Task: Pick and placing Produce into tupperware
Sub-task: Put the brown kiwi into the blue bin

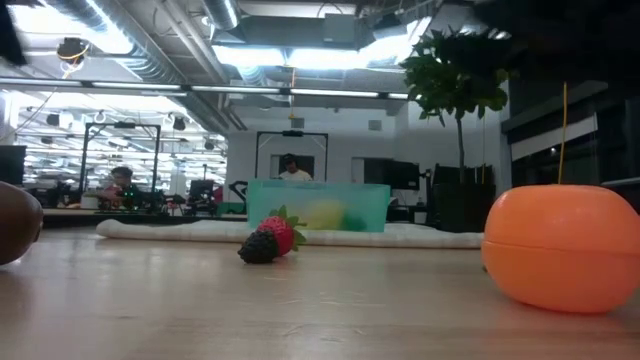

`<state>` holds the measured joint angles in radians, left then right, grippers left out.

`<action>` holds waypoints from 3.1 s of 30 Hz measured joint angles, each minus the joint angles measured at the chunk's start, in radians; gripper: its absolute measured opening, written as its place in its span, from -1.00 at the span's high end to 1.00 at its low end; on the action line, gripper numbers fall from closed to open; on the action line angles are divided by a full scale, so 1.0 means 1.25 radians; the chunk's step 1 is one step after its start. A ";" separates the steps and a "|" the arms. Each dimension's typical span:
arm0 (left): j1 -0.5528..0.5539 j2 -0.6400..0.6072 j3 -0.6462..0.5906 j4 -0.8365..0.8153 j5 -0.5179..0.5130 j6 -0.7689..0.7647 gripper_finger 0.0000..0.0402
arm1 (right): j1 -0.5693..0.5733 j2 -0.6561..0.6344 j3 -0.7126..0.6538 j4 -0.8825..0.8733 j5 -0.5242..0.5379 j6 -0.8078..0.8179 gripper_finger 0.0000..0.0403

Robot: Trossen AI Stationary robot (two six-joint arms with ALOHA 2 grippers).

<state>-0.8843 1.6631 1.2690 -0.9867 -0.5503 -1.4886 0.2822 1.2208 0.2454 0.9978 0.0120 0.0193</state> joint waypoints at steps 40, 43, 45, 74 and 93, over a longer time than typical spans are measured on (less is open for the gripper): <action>0.091 0.105 0.113 -0.064 0.160 0.006 -0.44 | 0.040 -0.052 -0.025 -0.013 0.002 0.001 -0.18; 0.103 0.106 0.113 -0.074 0.160 0.024 -0.44 | 0.040 -0.052 -0.025 -0.013 0.002 0.002 -0.18; 0.110 0.106 0.113 -0.085 0.163 0.023 -0.44 | 0.040 -0.052 -0.025 -0.013 0.002 0.002 -0.18; 0.125 0.253 0.112 -0.096 0.296 0.069 -0.44 | 0.040 -0.052 -0.025 -0.024 0.002 0.006 -0.18; 0.130 0.287 0.112 -0.055 0.263 0.068 -0.41 | 0.040 -0.052 -0.025 -0.024 0.002 0.022 -0.18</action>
<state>-0.7219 2.0216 1.4090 -1.0550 -0.2218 -1.4035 0.3321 1.1557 0.2146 0.9684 0.0139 0.0471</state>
